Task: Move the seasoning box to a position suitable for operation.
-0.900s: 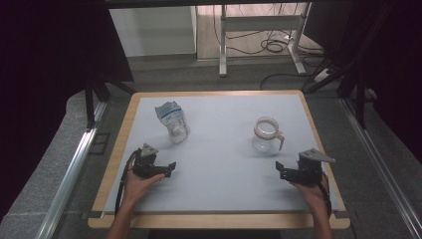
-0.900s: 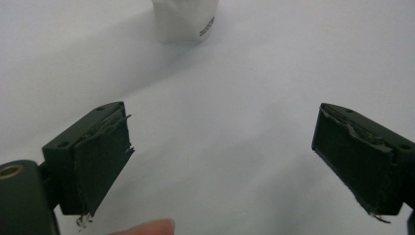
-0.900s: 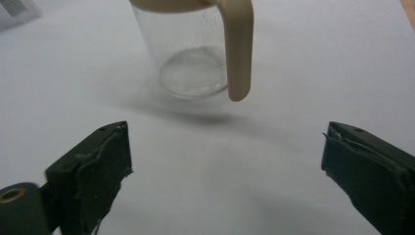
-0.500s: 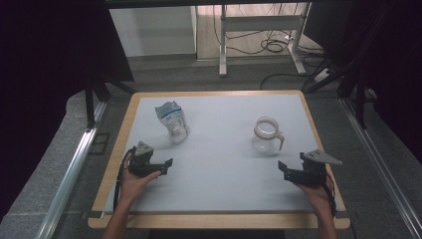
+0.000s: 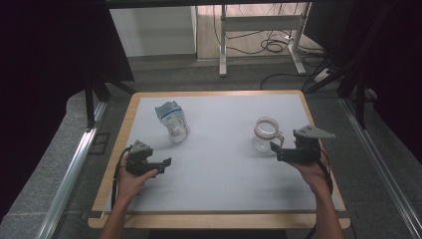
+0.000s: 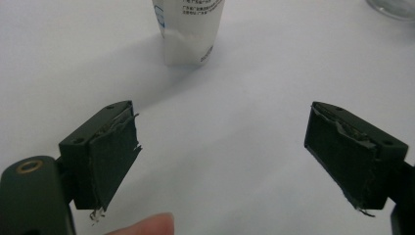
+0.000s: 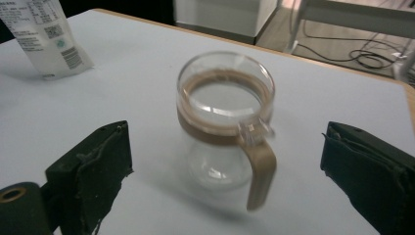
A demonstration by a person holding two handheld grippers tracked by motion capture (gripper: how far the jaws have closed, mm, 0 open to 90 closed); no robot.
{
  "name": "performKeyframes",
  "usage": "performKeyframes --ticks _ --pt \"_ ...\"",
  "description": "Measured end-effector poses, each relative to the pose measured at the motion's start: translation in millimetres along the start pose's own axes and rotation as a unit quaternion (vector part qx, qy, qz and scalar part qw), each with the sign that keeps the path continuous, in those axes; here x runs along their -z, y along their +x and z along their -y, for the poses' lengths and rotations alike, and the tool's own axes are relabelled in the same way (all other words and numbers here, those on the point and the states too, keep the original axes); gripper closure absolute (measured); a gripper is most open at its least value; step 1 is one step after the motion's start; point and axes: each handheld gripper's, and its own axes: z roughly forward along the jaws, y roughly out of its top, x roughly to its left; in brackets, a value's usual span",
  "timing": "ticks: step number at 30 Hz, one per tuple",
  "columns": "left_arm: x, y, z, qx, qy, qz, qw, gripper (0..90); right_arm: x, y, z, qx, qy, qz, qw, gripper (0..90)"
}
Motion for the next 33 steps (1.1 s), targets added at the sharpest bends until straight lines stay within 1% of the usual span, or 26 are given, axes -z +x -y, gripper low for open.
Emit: performKeyframes --ticks 2,3,6,9,10,11,13,14,20,22,23,26,29,31,33 --pt "-0.5 -1.6 0.0 -0.003 0.0 0.0 1.0 12.8 -10.6 -2.5 -10.4 0.004 0.006 -0.006 1.0 3.5" --pt "-0.7 -2.2 -0.1 -0.004 0.001 0.001 1.0 12.8 -17.6 -4.4 -15.7 0.003 0.012 -0.014 0.9998 3.2" --pt "-3.3 -4.3 0.2 -0.01 0.007 0.002 0.9999 12.8 -34.8 -9.7 -24.5 0.005 0.024 -0.023 0.9994 2.7" --pt "-6.0 -5.1 1.6 -0.012 0.013 0.001 0.9999 12.7 -50.4 -12.7 -29.6 0.006 0.041 -0.025 0.9988 2.3" --pt "-6.0 -5.1 1.6 -0.012 0.013 0.001 0.9999 12.7 -50.4 -12.7 -29.6 0.006 0.041 -0.025 0.9988 2.3" --pt "-7.5 -5.5 2.3 -0.013 0.016 0.002 0.9998 12.7 -59.1 -12.4 -31.2 0.007 0.044 -0.03 0.9986 2.3" --pt "-8.2 -5.8 2.5 -0.014 0.019 0.003 0.9997 12.8 -62.2 -12.1 -31.7 0.005 0.048 -0.033 0.9983 2.2" --pt "-8.8 -6.9 2.7 -0.018 0.021 0.002 0.9996 12.9 -71.7 -10.1 -32.3 0.013 0.06 -0.03 0.9977 1.9" --pt "-7.8 -9.0 2.6 -0.022 0.02 0.0 0.9995 12.9 -88.1 -6.8 -29.9 0.019 0.08 -0.024 0.9964 1.9" --pt "-7.8 -9.1 2.6 -0.023 0.02 0.001 0.9995 12.9 -90.4 -7.0 -28.6 0.019 0.083 -0.023 0.9961 1.9" --pt "-8.0 -9.3 2.6 -0.024 0.021 0.0 0.9995 12.9 -95.2 -8.5 -25.0 0.017 0.089 -0.023 0.9956 2.0" --pt "-7.8 -9.7 2.6 -0.025 0.021 -0.001 0.9995 12.8 -100.2 -10.0 -19.7 0.017 0.1 -0.024 0.9945 3.0" --pt "-8.4 -10.2 2.7 -0.025 0.022 -0.002 0.9995 12.7 -104.2 -10.6 -14.4 0.018 0.104 -0.025 0.9941 5.4" --pt "-8.6 -10.1 2.8 -0.027 0.022 -0.002 0.9994 12.6 -104.9 -10.4 -13.1 0.023 0.102 -0.025 0.9942 8.5" --pt "-8.3 -10.2 2.9 -0.028 0.022 -0.004 0.9994 12.5 -104.7 -10.1 -13.2 0.025 0.1 -0.02 0.9945 10.4"
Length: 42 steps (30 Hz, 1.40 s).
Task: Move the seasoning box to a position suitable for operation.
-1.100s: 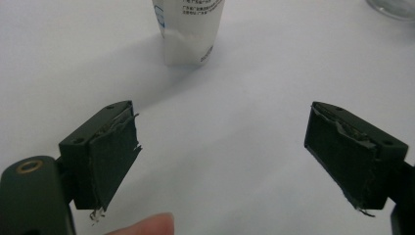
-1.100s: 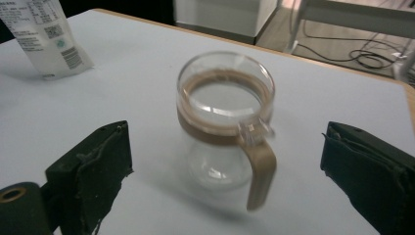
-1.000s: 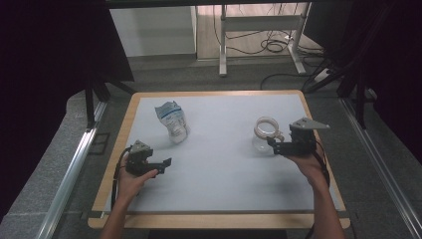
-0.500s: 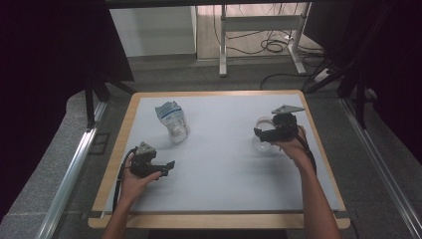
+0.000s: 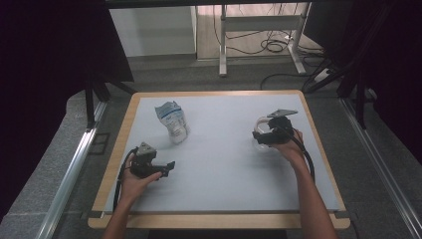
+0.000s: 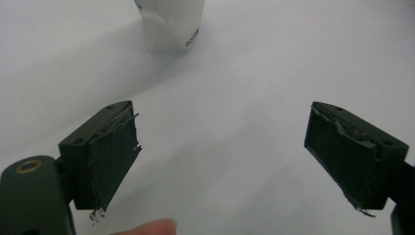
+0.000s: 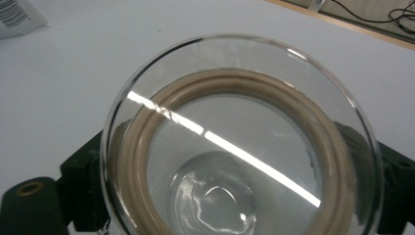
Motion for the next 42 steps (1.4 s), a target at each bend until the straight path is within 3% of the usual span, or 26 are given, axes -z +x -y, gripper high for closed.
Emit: performKeyframes --ticks 19,34,42 --pt "0.1 -0.6 0.8 -0.006 0.002 -0.007 1.0 12.7 7.7 2.8 0.8 0.003 0.005 -0.003 1.0 11.3" --pt "3.1 -1.6 0.2 -0.006 -0.002 -0.011 0.9999 12.5 40.0 15.5 16.8 0.01 -0.02 -0.021 0.9995 11.3" --pt "1.7 -2.3 0.8 -0.006 0.0 -0.01 0.9999 12.3 59.2 32.6 27.0 0.026 -0.027 -0.039 0.9985 11.3"
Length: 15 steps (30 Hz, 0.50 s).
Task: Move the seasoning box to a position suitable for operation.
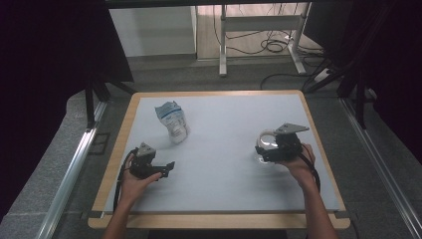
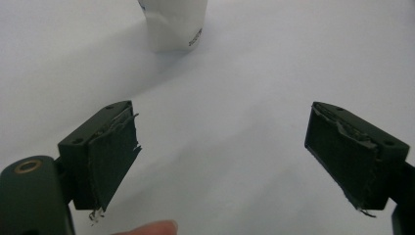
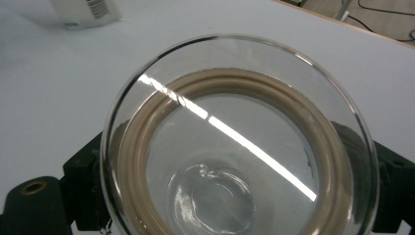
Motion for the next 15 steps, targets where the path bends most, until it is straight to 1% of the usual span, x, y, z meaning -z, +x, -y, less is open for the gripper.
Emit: performKeyframes --ticks 3,5,6,7,10,13,15 --pt "-0.1 0.1 0.1 -0.004 0.003 -0.001 1.0 12.2 5.2 9.5 3.1 0.012 -0.001 -0.011 0.9999 11.3" --pt "1.2 1.1 0.0 -0.001 0.001 -0.002 1.0 12.1 6.9 15.3 5.4 0.02 0.001 -0.017 0.9997 11.2" --pt "1.2 1.1 0.0 -0.001 0.001 -0.002 1.0 12.2 6.9 15.3 5.4 0.02 0.001 -0.017 0.9997 11.2" --pt "2.6 2.1 -0.1 0.0 -0.001 -0.003 1.0 12.2 9.0 21.3 7.6 0.024 0.001 -0.023 0.9994 11.2" --pt "3.5 2.6 0.2 0.003 -0.002 -0.005 1.0 12.2 12.2 28.0 9.7 0.03 -0.002 -0.033 0.999 11.2" --pt "3.2 2.3 0.5 0.0 0.0 -0.005 1.0 12.2 13.3 34.6 12.2 0.033 -0.005 -0.041 0.9986 11.2" --pt "2.8 1.8 0.7 -0.002 0.001 -0.005 1.0 12.2 11.9 37.6 13.1 0.038 -0.001 -0.046 0.9982 11.2"
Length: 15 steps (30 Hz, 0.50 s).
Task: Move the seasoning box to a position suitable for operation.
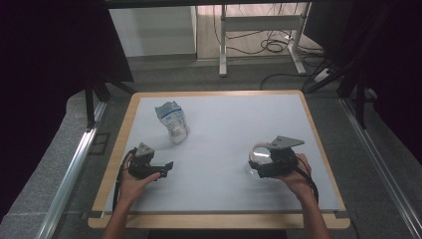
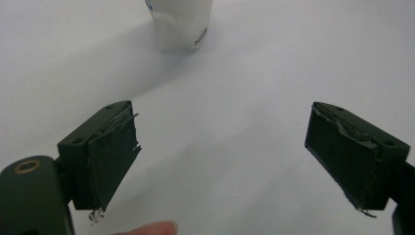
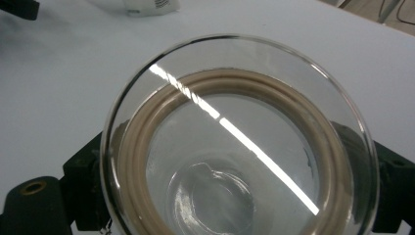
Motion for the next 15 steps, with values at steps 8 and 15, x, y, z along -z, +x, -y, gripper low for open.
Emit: performKeyframes --ticks 8,15 --pt "-1.7 0.6 1.1 -0.005 0.006 0.0 1.0 12.1 -13.6 5.7 3.9 0.014 0.027 -0.008 0.9995 11.2" --pt "-5.0 1.5 2.8 -0.002 0.007 0.004 1.0 12.1 -14.1 4.3 4.8 0.011 0.025 -0.019 0.9994 11.2"
